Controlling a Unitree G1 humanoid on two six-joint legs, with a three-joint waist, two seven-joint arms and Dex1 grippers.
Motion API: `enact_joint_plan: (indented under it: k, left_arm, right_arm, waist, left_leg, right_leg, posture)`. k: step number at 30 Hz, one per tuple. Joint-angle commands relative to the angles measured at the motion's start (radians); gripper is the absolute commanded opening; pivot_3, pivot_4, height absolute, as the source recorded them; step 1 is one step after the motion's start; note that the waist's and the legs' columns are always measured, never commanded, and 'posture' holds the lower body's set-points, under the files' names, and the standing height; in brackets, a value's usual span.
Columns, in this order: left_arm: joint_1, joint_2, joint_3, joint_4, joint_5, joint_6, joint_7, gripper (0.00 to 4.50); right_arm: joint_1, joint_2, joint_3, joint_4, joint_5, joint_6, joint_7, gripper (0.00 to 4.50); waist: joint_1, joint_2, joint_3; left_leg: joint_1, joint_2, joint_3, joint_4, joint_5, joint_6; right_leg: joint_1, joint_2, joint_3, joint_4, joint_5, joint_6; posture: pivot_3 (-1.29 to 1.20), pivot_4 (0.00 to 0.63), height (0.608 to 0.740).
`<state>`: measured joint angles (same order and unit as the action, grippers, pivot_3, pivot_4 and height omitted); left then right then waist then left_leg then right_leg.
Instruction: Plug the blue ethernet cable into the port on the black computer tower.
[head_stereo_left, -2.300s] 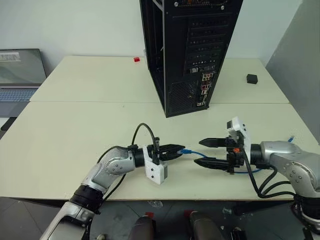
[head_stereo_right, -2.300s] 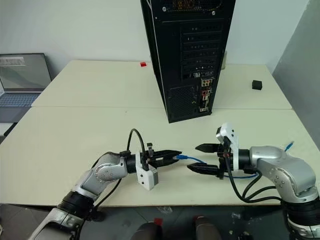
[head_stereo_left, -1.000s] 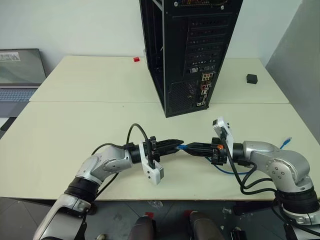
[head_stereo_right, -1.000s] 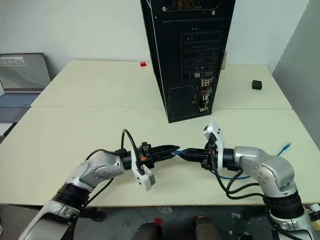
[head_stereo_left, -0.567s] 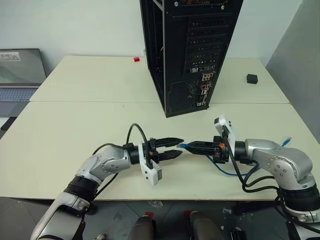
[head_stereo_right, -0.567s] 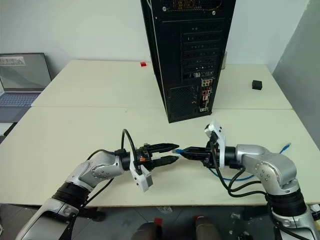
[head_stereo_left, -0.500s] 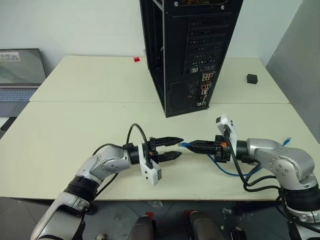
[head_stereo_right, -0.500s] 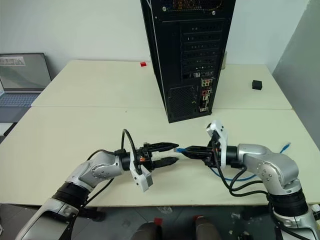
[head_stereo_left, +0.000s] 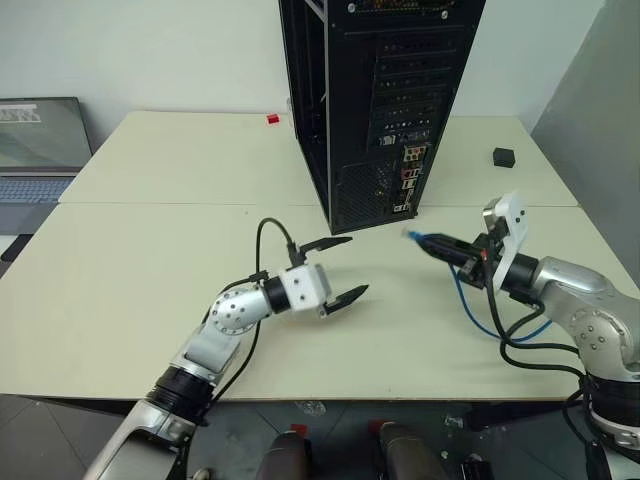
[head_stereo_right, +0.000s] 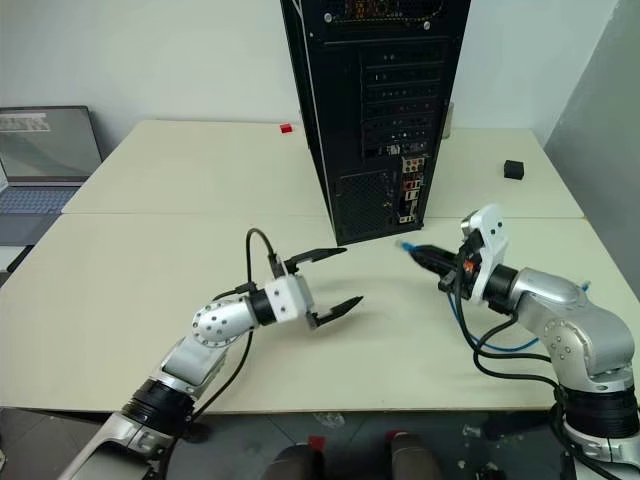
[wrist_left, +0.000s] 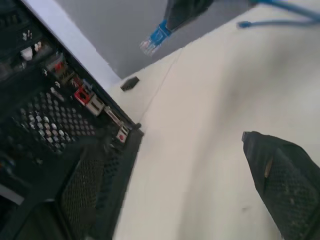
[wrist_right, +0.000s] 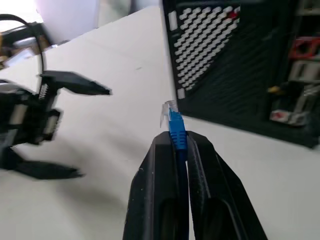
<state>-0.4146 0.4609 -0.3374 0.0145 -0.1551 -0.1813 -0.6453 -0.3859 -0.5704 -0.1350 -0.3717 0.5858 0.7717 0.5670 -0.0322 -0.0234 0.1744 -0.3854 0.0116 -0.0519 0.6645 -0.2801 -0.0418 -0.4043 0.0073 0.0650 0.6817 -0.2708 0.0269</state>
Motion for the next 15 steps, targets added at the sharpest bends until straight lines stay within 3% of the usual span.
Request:
enact_joint_plan:
  k: [1, 7, 15]
  left_arm:
    - [-0.041, -0.068, 0.046, -0.153, -0.087, 0.316, 0.069, 4.49]
    - [-0.09, -0.178, 0.081, -0.23, -0.092, 0.602, 0.197, 4.49]
    - [-0.111, -0.221, 0.084, -0.224, -0.019, 0.613, 0.256, 4.49]
  right_arm:
    - [-0.025, 0.051, 0.044, -0.03, -0.118, -0.093, -0.114, 0.0]
    - [-0.057, 0.132, 0.129, -0.003, -0.296, -0.155, -0.271, 0.0]
    - [-0.168, 0.286, 0.085, 0.101, -0.301, -0.068, -0.415, 0.0]
  waist:
    - [0.0, 0.0, 0.0]
    - [0.0, 0.0, 0.0]
    - [-0.001, 0.0, 0.0]
  left_leg:
    - [0.0, 0.0, 0.0, 0.0, 0.0, 0.0]
    - [0.0, 0.0, 0.0, 0.0, 0.0, 0.0]
    - [0.001, 0.0, 0.001, 0.0, 0.0, -0.001]
  right_leg:
    - [0.0, 0.0, 0.0, 0.0, 0.0, 0.0]
    - [0.0, 0.0, 0.001, 0.0, 0.0, 0.0]
    - [-0.001, 0.0, 0.002, 0.0, 0.0, 0.0]
  posture:
    - [0.0, 0.15, 0.74]
    - [0.0, 0.15, 0.74]
    - [0.0, 0.15, 0.74]
